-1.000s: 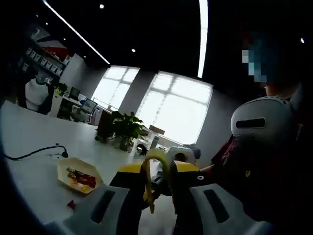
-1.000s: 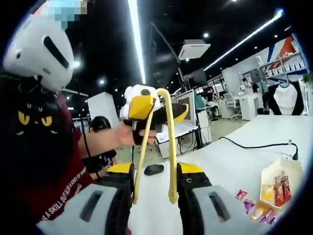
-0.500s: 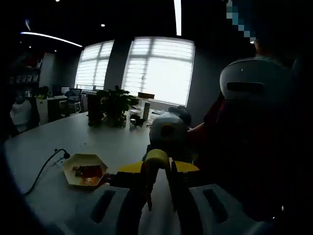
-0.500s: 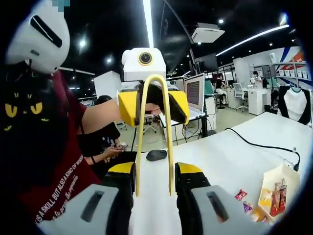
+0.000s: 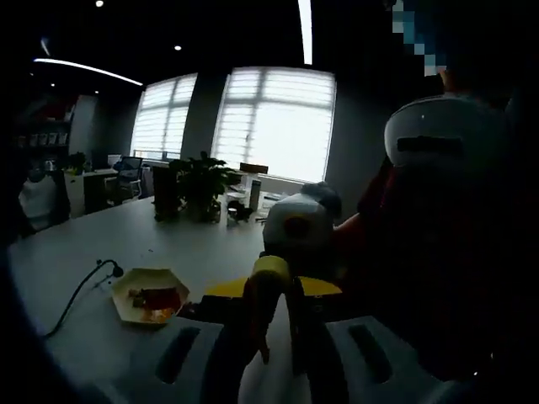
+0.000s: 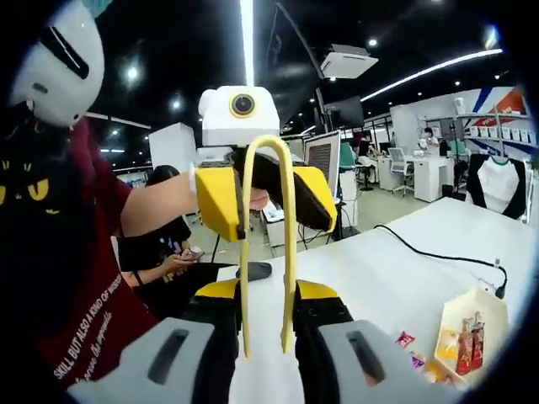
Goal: Place the target food into the container with the food tongs after gripping and lifting it, then release it inside without dropping or visibly crushing the food.
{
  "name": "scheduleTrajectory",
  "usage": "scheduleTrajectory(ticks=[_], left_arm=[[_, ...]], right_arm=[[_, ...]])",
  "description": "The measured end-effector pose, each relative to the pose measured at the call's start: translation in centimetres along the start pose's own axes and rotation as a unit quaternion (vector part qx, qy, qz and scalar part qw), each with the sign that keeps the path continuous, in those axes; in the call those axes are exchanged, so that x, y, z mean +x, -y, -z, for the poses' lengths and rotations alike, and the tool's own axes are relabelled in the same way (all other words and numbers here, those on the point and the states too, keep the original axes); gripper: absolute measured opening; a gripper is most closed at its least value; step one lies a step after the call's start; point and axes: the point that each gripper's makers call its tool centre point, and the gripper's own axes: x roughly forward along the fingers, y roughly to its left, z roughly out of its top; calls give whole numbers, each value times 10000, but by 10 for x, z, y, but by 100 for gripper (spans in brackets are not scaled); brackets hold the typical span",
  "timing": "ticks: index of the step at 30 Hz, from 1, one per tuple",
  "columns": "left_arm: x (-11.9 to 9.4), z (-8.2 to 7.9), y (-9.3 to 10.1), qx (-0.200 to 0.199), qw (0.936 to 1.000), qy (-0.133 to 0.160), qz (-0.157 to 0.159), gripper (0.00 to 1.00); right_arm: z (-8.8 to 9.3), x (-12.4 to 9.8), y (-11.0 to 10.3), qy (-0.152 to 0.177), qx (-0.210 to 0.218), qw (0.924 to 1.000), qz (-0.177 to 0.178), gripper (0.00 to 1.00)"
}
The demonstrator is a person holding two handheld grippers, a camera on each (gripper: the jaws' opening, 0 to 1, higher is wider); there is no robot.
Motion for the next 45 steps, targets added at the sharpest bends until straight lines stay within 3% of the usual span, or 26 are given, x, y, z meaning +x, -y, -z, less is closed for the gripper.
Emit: scheduleTrajectory(ticks=[1, 3, 4, 6, 8, 11, 13, 14, 16, 18, 19, 20, 22, 23, 24, 27, 30, 31, 32, 33, 35, 38, 40, 42, 43, 45], left_arm=[[0, 1, -1, -20, 10000, -2, -33, 22], [-2, 5, -20, 51, 9983, 57, -581, 29], [-3, 7, -24, 0, 9975, 56, -703, 32], [-9, 3, -35, 11, 9950, 184, -982, 36], [-17, -1, -47, -74, 9907, 371, -1310, 38], [-32, -8, -61, -258, 9822, 749, -1703, 39], [-47, -9, -73, -496, 9722, 1092, -2009, 38], [-56, -5, -82, -671, 9648, 1227, -2227, 38], [-70, 9, -98, -980, 9503, 1296, -2657, 36], [-86, 28, -113, -1396, 9277, 1356, -3187, 36], [-98, 37, -120, -1566, 9122, 1479, -3485, 36], [-107, 42, -124, -1634, 9026, 1595, -3648, 36], [-131, 55, -131, -1900, 8711, 1835, -4139, 37], [-140, 61, -133, -1817, 8628, 1807, -4357, 37], [-149, 68, -132, -1795, 8510, 1715, -4628, 38], [-164, 84, -131, -1435, 8409, 1143, -5092, 40], [-175, 83, -129, -1282, 8264, 1077, -5377, 48], [-182, 83, -129, -1144, 8169, 1016, -5561, 50], [-184, 83, -129, -1096, 8140, 980, -5619, 51], [-190, 85, -129, -939, 8036, 835, -5817, 52], [-190, 86, -129, -940, 8008, 844, -5854, 53], [-190, 90, -127, -1016, 7967, 928, -5885, 55], [-196, 101, -126, -880, 7900, 597, -6038, 55], [-195, 108, -124, -870, 7883, 469, -6073, 55], [-196, 110, -123, -891, 7878, 476, -6076, 55], [-199, 115, -121, -1005, 7833, 524, -6113, 55]], right_arm=[[3, -1, 2, -12, 113, 9999, 69, 17], [10, -2, 11, 17, 395, 9983, 420, 16], [11, -3, 15, 62, 459, 9974, 556, 15], [10, -5, 23, 295, 928, 9918, 829, 15], [7, -9, 29, 513, 1096, 9879, 971, 15], [-2, -30, 62, 1219, 1679, 9646, 1626, 16], [-8, -54, 87, 1771, 2210, 9376, 2016, 17], [-6, -70, 103, 2004, 2500, 9183, 2327, 17], [7, -95, 127, 2042, 2680, 8969, 2865, 17], [17, -117, 144, 2030, 2702, 8785, 3377, 18], [17, -133, 151, 2190, 2647, 8675, 3598, 18], [16, -144, 156, 2303, 2618, 8583, 3764, 18], [15, -172, 164, 2577, 2492, 8356, 4162, 19], [13, -185, 165, 2711, 2370, 8277, 4304, 19], [13, -192, 166, 2754, 2373, 8235, 4355, 19], [10, -211, 164, 2854, 1981, 8217, 4518, 20], [4, -223, 159, 2997, 1713, 8250, 4474, 21], [4, -229, 160, 2994, 1561, 8237, 4556, 21], [4, -231, 160, 2965, 1463, 8240, 4601, 21], [7, -239, 159, 2890, 1203, 8251, 4704, 21], [13, -246, 160, 2818, 1174, 8210, 4824, 22], [28, -264, 162, 2796, 1200, 8073, 5057, 22], [43, -282, 165, 2731, 1264, 7891, 5355, 22], [49, -289, 166, 2724, 1313, 7838, 5424, 22], [54, -297, 167, 2651, 1308, 7770, 5558, 22], [58, -304, 167, 2660, 1337, 7705, 5637, 22]])
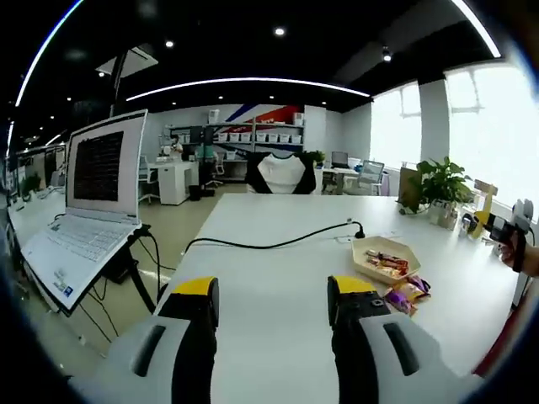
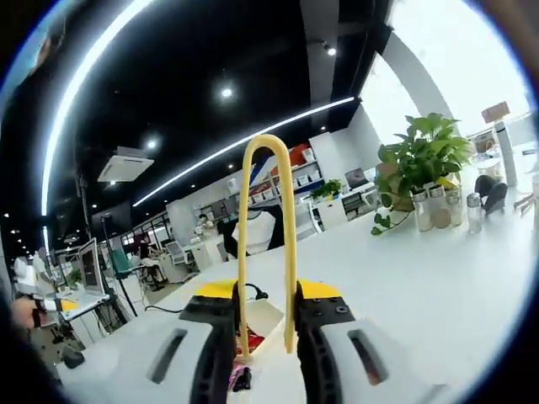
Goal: Place the target food into the container with the food tongs after gripping and lifting it, then release it inside without dropping or visibly crushing the food.
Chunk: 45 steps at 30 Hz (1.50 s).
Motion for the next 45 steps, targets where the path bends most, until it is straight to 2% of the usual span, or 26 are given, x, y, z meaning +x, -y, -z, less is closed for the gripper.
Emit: scheduleTrajectory(ticks=[2, 6, 9, 12, 14, 15, 17, 19, 20, 23, 26, 30, 32, 33, 34, 43, 44, 45], left_arm=[[-3, 2, -7, -157, 9998, 6, -122, 55], [-4, -5, -8, -88, 9998, 54, -148, 55], [-5, -8, -10, -134, 9997, 105, -172, 55], [-7, -9, -12, 118, 9996, 64, -249, 54], [-9, -11, -12, 149, 9996, 79, -245, 54], [-11, -12, -13, 101, 9996, 100, -248, 54], [-15, -12, -18, -31, 9996, 80, -286, 54], [-23, -14, -26, -42, 9992, 84, -389, 54], [-28, -15, -31, 30, 9988, 72, -476, 54], [-41, -15, -45, 22, 9978, 42, -665, 54], [-52, -15, -57, -72, 9964, 51, -843, 53], [-58, -10, -63, -113, 9954, 1, -950, 52], [-59, -9, -63, -90, 9952, -17, -970, 52], [-59, -9, -62, -66, 9952, -28, -979, 52], [-60, -9, -61, -24, 9951, -43, -991, 52], [-64, -11, -65, 98, 9940, -109, -1081, 52], [-64, -11, -65, 103, 9940, -113, -1085, 52], [-64, -11, -65, 106, 9940, -113, -1087, 52]], right_arm=[[-1, -1, 4, 4, 60, 10000, 59, 22], [2, 0, 4, -68, 74, 9999, 63, 23], [12, 5, -1, -271, 138, 9995, 48, 23], [22, 10, -8, -397, 63, 9992, -51, 23], [33, 17, -17, -493, 34, 9986, -161, 23], [40, 22, -20, -580, -138, 9980, -209, 22], [47, 28, -19, -568, -268, 9979, -156, 21], [61, 38, -20, -636, 175, 9976, -186, 21], [70, 44, -20, -678, 242, 9972, -211, 21], [89, 53, -27, -805, -17, 9962, -326, 20], [106, 61, -38, -839, 458, 9941, -511, 20], [136, 67, -51, -1223, 113, 9897, -731, 20], [144, 69, -58, -1272, 48, 9884, -833, 20], [146, 70, -59, -1283, 91, 9881, -843, 20], [152, 73, -51, -1290, 35, 9881, -831, 20], [164, 77, -50, -1275, -339, 9877, -842, 22], [166, 77, -50, -1300, -351, 9874, -836, 22], [176, 75, -45, -1494, -570, 9846, -708, 21]])
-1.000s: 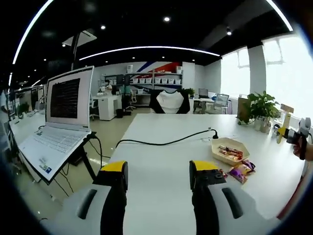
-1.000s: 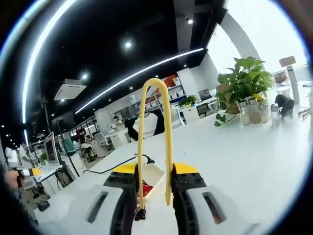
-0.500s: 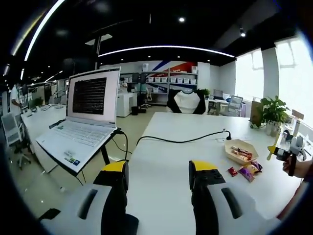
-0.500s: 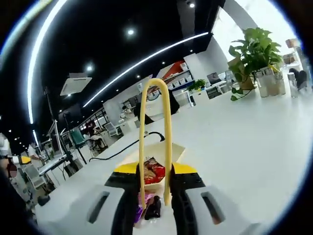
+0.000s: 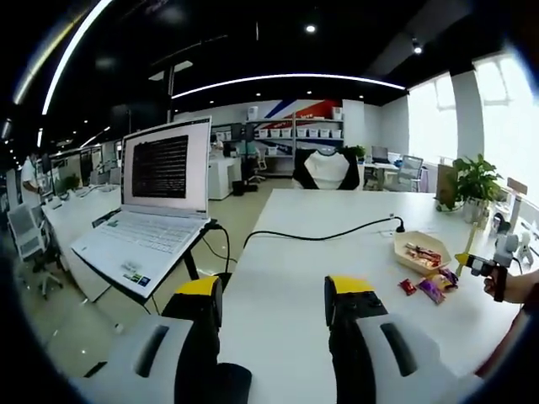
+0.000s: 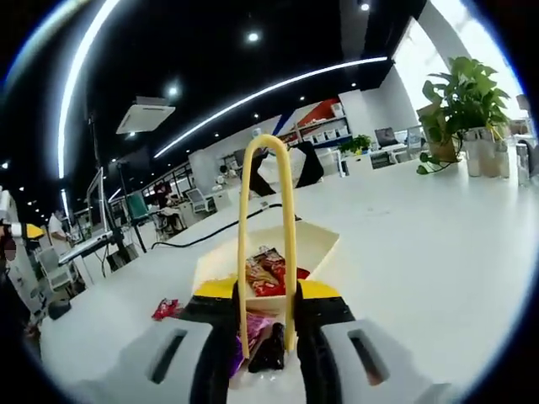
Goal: Place the target food into the container with the food tongs after gripping and lifting it, then release it inside without dropping or visibly crushing the food.
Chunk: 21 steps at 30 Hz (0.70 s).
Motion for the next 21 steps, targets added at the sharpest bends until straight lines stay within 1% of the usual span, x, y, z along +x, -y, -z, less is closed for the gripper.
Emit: scheduleTrajectory(ticks=[1, 2, 4, 6, 9, 10, 11, 12, 13, 14, 15, 17, 18, 19, 20, 21], left_arm=[[0, -1, 0, 1, 10000, 7, 2, 52], [0, -1, 1, -3, 10000, 11, 6, 52], [1, -1, 2, -10, 10000, 7, 14, 52], [2, 0, 4, 3, 10000, -19, 33, 51], [3, 1, 7, 5, 10000, -40, 58, 51], [3, 1, 7, 9, 10000, -44, 62, 51], [3, 1, 8, 19, 10000, -48, 63, 51], [3, 0, 8, 35, 10000, -45, 66, 51], [3, 0, 8, 45, 10000, -43, 70, 51], [3, 0, 8, 52, 9999, -43, 74, 51], [3, -1, 8, 62, 9999, -47, 77, 51], [3, 0, 8, 77, 9999, -57, 85, 51], [3, 0, 8, 82, 9999, -67, 90, 51], [3, 1, 8, 85, 9999, -80, 87, 51], [3, 1, 8, 82, 9999, -85, 87, 50], [3, 1, 8, 83, 9999, -89, 92, 50]], right_arm=[[9, -3, 0, -154, -39, 9999, 37, 21], [1, -2, -4, 117, 105, 9998, -87, 21], [0, -4, -5, 65, 20, 10000, 17, 20], [1, -4, -5, 14, 87, 10000, 47, 19], [1, -4, -9, -36, 71, 10000, -37, 20], [3, -5, -11, -123, 169, 9997, -92, 20], [1, -6, -13, -108, 210, 9997, -94, 20], [0, -7, -14, -66, 584, 9982, -125, 20], [-2, -8, -11, -7, 695, 9976, -68, 21], [-7, -8, -10, 132, 649, 9978, -49, 21], [-10, -8, -11, 187, 573, 9982, -28, 21], [-12, -5, -17, 201, 640, 9977, -83, 21], [-11, -4, -18, 186, 488, 9986, -58, 21], [-8, -2, -20, 148, 249, 9996, -52, 22], [-3, 0, -21, 78, 269, 9996, -26, 22], [4, 0, -20, -46, 144, 9999, 36, 22]])
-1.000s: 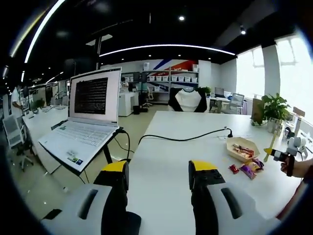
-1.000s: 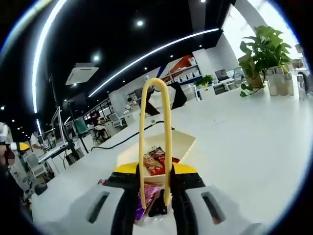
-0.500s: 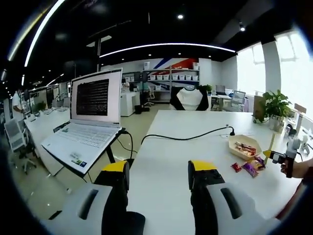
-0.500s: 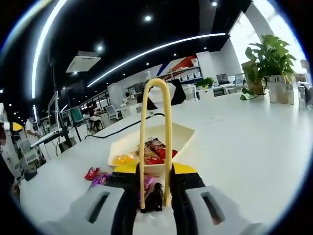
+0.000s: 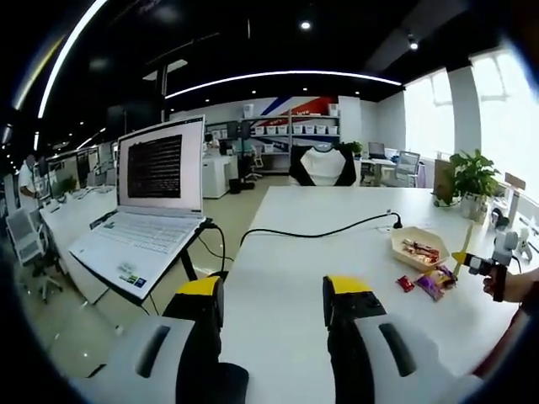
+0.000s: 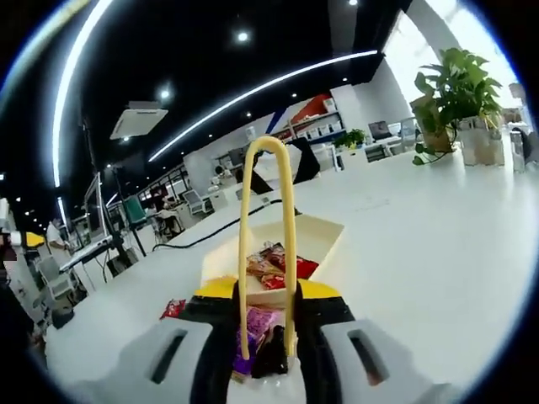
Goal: Place the target food into the container with the food tongs after gripping and lifting it, then release it inside without dropping or visibly crushing the food.
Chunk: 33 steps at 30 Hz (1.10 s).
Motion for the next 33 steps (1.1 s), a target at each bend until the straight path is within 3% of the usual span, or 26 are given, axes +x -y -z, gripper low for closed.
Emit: scheduleTrajectory(ticks=[1, 2, 3, 4, 5, 6, 13, 16, 24, 27, 33], left_arm=[[0, 0, 0, 3, 10000, -2, 3, 50], [0, -1, 0, 31, 10000, -4, 10, 50], [-1, -1, 0, 44, 10000, -6, 9, 50], [-1, -1, 0, 54, 10000, -7, 6, 50], [-1, -2, 0, 61, 10000, -7, 6, 50], [-1, -2, -1, 58, 10000, -6, 4, 50], [1, 1, 3, 5, 10000, 11, 50, 50], [3, 1, 6, -34, 9999, 34, 100, 50], [4, 9, 5, -284, 9995, 97, 115, 49], [5, 11, 7, -364, 9991, 156, 125, 49], [5, 14, 5, -498, 9984, 215, 128, 49]], right_arm=[[6, -3, 4, -25, -96, 9998, 193, 22], [0, -2, -1, 135, -183, 9997, 18, 22], [-8, -2, -1, 281, -553, 9981, -18, 21], [-1, -4, -1, 121, -755, 9971, -1, 20], [3, -5, -3, -50, -1270, 9919, -27, 19], [3, -6, -3, -43, -1517, 9884, 5, 18], [3, -6, 9, -388, -1135, 9928, 3, 14], [-6, -11, 15, -402, -868, 9954, 98, 14], [-68, -17, 22, 82, -939, 9955, 90, 14], [-101, -11, 11, 258, -1307, 9909, -190, 14], [-152, 9, 0, 570, -1195, 9903, -416, 15]])
